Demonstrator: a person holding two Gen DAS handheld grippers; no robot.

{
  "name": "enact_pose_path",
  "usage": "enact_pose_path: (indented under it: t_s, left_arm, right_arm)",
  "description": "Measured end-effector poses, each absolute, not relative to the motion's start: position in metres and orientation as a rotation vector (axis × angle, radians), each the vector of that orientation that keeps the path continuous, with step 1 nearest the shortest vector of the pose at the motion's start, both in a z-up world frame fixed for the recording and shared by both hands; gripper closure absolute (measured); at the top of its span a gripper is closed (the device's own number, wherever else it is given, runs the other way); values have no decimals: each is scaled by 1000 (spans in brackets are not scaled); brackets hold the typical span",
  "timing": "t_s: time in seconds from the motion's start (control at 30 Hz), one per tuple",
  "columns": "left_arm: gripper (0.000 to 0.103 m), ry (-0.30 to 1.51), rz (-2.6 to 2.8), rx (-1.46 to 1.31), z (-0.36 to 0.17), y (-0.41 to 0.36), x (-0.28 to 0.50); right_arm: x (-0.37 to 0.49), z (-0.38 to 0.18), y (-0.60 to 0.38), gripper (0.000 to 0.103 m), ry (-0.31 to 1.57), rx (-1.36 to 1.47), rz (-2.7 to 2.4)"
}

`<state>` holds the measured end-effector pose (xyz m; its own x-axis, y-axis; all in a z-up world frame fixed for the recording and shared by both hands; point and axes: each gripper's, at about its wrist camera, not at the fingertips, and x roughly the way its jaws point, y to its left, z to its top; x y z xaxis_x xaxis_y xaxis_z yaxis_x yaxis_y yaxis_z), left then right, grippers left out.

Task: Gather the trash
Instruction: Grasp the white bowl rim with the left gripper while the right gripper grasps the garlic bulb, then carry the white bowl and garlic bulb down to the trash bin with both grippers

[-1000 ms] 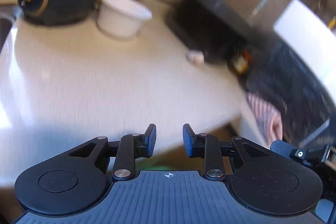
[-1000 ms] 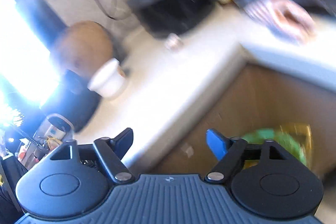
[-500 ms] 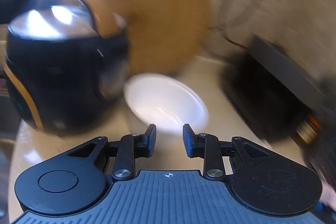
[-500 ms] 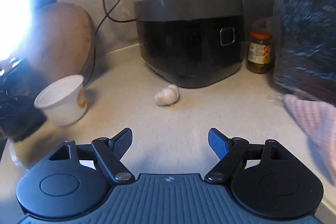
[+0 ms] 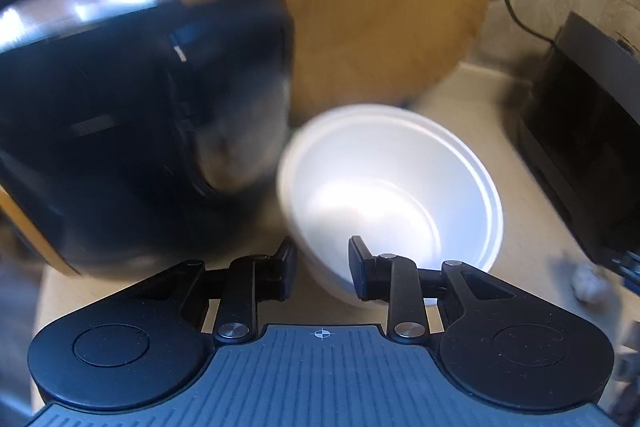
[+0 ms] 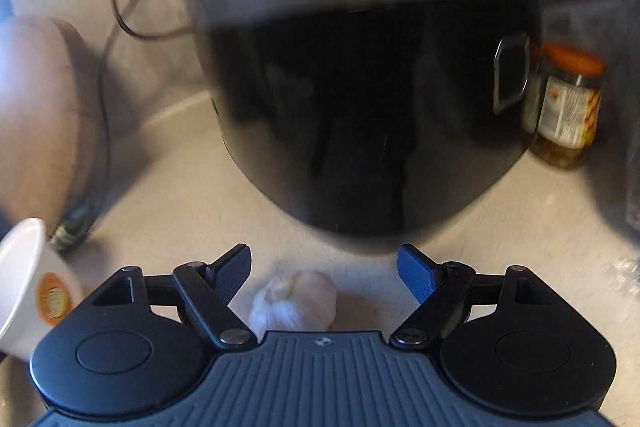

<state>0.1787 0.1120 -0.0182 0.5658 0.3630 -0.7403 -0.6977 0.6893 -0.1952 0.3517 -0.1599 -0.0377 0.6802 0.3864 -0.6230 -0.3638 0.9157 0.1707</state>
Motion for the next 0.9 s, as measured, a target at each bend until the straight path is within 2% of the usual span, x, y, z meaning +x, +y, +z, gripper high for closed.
enact_pose_path:
  t_s: [0.17, 0.2, 0.23, 0.27, 0.3, 0.33, 0.77, 0.87, 0.9]
  left_arm:
    - [68, 739, 591, -543, -24, 113, 181]
    - [68, 741, 578, -545, -24, 113, 182]
    - [69, 741, 559, -552, -25, 113, 183]
    - [70, 743, 538, -557, -25, 112, 185]
    - [71, 748, 515, -557, -25, 110, 183]
    - [71, 755, 488, -550, -24, 108, 181]
    - [70, 862, 323, -493, -30, 72, 132]
    - [73, 861, 285, -487, -39, 73, 139]
    - [79, 859, 274, -471, -42, 72, 144]
  right_arm:
    - [359, -51, -141, 22, 718, -44, 397]
    - [360, -53, -139, 28, 731, -52, 406]
    - [360, -52, -140, 42, 739, -36, 434]
    - [358, -50, -141, 52, 748, -18, 465]
    - [356, -48, -140, 58, 755, -24, 480]
    - [352, -45, -139, 60, 756, -43, 488]
    - [272, -38, -171, 63, 832, 88, 688]
    - [256, -38, -175, 64, 838, 106, 683]
    - [251, -38, -175, 63, 830, 103, 674]
